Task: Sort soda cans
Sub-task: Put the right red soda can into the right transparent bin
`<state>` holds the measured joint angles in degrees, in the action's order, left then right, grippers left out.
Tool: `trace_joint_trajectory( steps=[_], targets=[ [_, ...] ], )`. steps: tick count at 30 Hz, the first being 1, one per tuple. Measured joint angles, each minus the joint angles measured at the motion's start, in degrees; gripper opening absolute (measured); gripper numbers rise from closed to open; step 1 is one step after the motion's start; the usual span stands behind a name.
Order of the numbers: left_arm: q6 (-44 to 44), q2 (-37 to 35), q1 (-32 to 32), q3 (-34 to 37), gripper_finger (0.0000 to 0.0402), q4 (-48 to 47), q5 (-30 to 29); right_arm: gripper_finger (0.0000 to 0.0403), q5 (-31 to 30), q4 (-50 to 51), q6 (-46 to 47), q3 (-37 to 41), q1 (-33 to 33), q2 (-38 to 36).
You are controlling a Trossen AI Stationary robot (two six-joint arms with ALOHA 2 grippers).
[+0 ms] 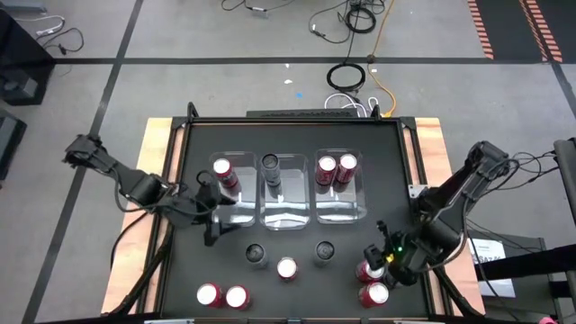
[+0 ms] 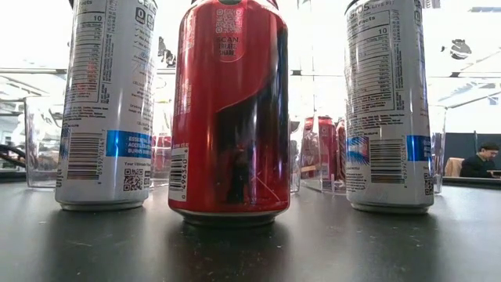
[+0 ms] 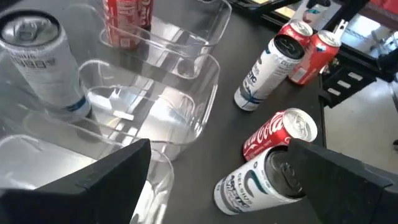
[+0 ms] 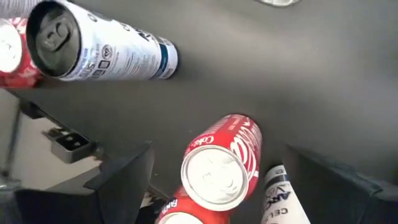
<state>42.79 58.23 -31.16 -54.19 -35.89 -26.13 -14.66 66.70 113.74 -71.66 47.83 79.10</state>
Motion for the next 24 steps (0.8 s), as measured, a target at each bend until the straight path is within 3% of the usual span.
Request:
trace_joint_trajectory(
  steps=[8, 18, 24],
  targets=[
    [4.9, 3.0, -3.5, 0.0, 0.0389, 1.8, -3.5, 0.0347, 3.2, 8.6, -5.9, -10.9, -0.1, 10.2],
    [5.0, 6.4, -4.7, -0.1, 0.0389, 6.6, -4.2, 0.0347, 5.8, 8.5, -9.5, -10.9, -0.1, 14.6],
    [5.0, 7.3, -4.6, -0.1, 0.0389, 8.0, -4.2, 0.0347, 7.0, 2.1, -9.9, -6.3, -0.1, 13.6]
  ],
)
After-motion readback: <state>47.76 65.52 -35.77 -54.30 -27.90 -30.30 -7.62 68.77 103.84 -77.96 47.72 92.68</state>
